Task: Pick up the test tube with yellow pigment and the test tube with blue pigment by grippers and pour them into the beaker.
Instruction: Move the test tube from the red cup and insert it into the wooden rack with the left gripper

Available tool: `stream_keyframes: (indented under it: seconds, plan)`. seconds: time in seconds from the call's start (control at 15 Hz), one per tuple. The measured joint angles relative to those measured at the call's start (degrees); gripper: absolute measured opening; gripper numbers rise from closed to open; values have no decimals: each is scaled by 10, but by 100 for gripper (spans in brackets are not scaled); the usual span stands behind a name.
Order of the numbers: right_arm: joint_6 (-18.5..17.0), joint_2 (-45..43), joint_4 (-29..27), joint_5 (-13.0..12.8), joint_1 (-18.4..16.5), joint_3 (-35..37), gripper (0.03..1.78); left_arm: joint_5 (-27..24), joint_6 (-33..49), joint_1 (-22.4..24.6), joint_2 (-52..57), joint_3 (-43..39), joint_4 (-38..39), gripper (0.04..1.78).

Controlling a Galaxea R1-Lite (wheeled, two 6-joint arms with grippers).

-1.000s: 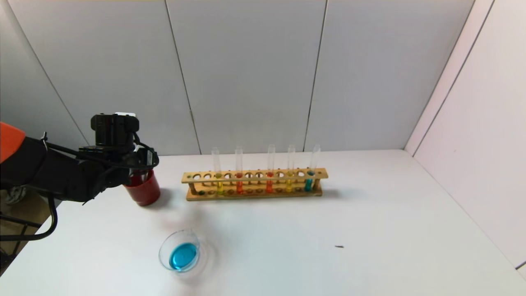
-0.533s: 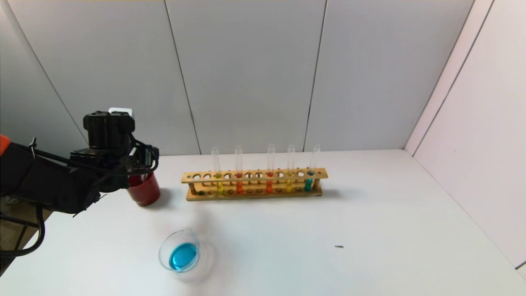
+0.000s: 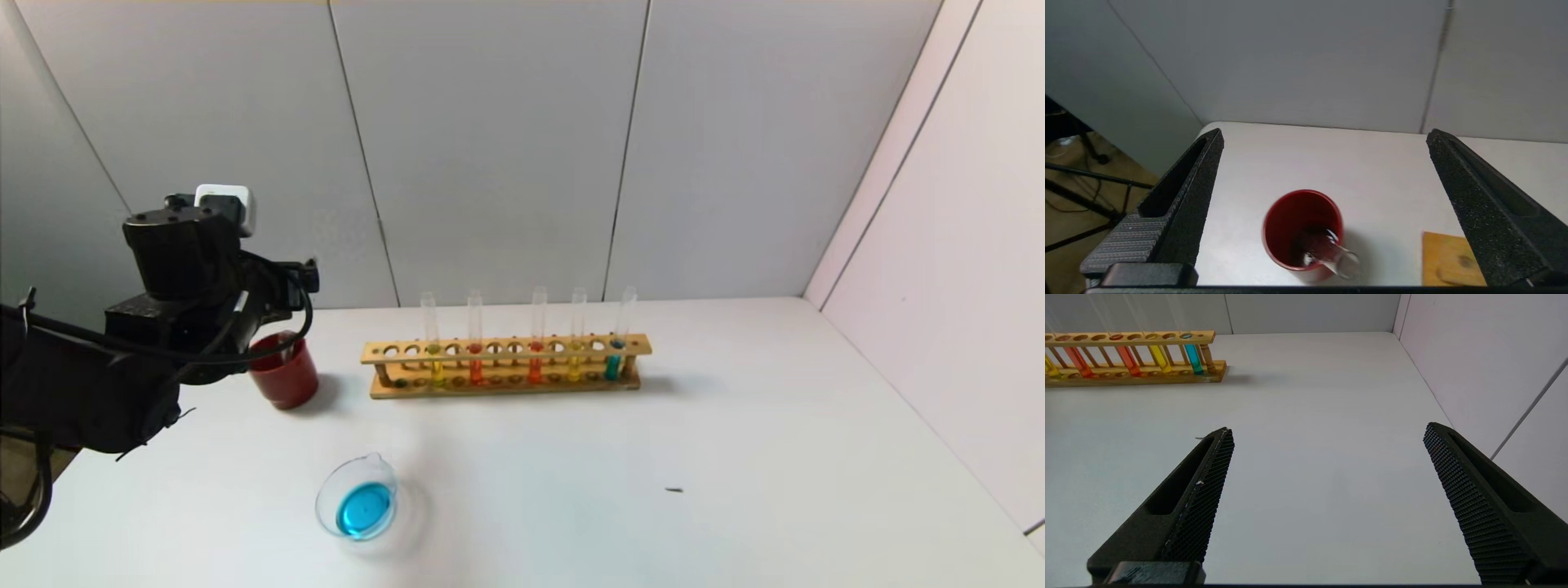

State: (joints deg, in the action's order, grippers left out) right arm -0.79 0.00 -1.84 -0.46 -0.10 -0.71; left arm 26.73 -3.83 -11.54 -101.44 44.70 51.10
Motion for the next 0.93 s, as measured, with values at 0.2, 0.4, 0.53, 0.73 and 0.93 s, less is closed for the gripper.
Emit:
stream_keyframes:
  seconds: [0.2, 0.4, 0.53, 0.73, 0.93]
  plan:
    - [0, 0, 0, 0, 0, 0, 170, -15, 11, -48, 28, -34, 0, 175]
    - [0, 0, 0, 0, 0, 0, 170, -15, 18, -87, 53, -59, 1, 175]
    - [0, 0, 0, 0, 0, 0, 170, -15, 35, -112, 67, -70, 1, 175]
    - [0, 0, 0, 0, 0, 0, 170, -11, 47, -144, 75, -93, 5, 175]
    - [0, 0, 0, 0, 0, 0, 170, -11, 62, -178, 77, -109, 19, 175]
